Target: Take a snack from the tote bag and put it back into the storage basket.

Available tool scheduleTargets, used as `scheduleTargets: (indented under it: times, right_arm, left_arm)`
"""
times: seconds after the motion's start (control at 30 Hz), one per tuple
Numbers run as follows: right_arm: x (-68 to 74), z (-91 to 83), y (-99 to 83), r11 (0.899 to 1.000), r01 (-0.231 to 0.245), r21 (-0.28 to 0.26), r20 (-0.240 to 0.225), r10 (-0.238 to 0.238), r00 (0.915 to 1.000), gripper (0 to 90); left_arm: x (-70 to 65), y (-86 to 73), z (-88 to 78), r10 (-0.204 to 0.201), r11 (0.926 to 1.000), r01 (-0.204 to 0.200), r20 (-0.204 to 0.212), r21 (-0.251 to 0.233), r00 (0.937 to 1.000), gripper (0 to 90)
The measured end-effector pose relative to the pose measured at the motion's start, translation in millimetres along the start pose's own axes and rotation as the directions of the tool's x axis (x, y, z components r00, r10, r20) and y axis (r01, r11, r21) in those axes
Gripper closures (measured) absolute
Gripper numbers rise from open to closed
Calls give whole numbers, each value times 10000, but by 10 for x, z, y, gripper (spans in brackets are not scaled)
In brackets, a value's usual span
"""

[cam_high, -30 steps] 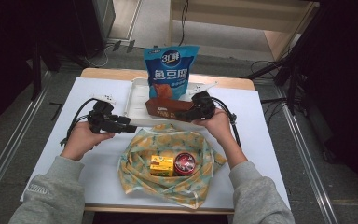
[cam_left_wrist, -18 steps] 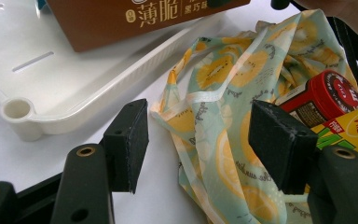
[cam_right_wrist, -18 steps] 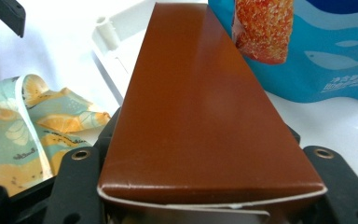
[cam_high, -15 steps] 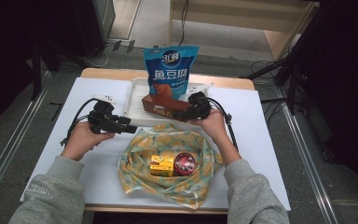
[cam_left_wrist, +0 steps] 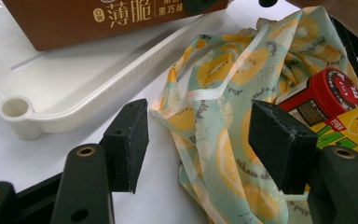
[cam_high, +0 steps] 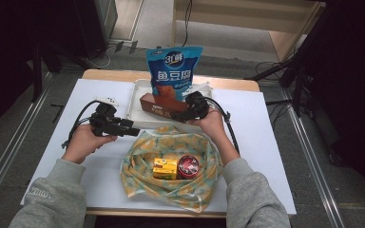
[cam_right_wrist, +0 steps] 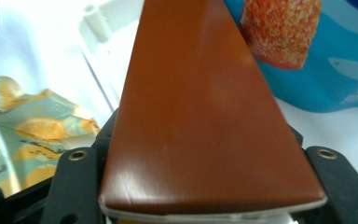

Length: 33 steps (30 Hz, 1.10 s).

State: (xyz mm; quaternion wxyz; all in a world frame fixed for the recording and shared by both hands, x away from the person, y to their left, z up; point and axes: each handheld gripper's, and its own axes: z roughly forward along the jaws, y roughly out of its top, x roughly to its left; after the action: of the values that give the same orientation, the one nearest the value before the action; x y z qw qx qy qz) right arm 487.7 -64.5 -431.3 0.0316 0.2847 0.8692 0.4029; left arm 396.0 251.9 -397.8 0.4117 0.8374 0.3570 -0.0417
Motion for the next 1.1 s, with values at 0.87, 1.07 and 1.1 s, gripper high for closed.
scheduleTargets:
  times: [0.87,1.07,1.1]
  right_arm:
    - [-106,-38,-38,9991,-364,235,475,352,9982,250]
    - [-88,-155,-11,9991,-378,-208,685,392,9969,262]
    - [-72,-175,0,9989,-375,-283,675,393,9969,270]
  left_arm:
    - [-4,-4,16,25,10000,-25,-1,66,10000,386]
    - [-6,-2,19,45,9999,-45,9,93,10000,386]
    - [-7,-2,19,44,10000,-45,9,84,10000,386]
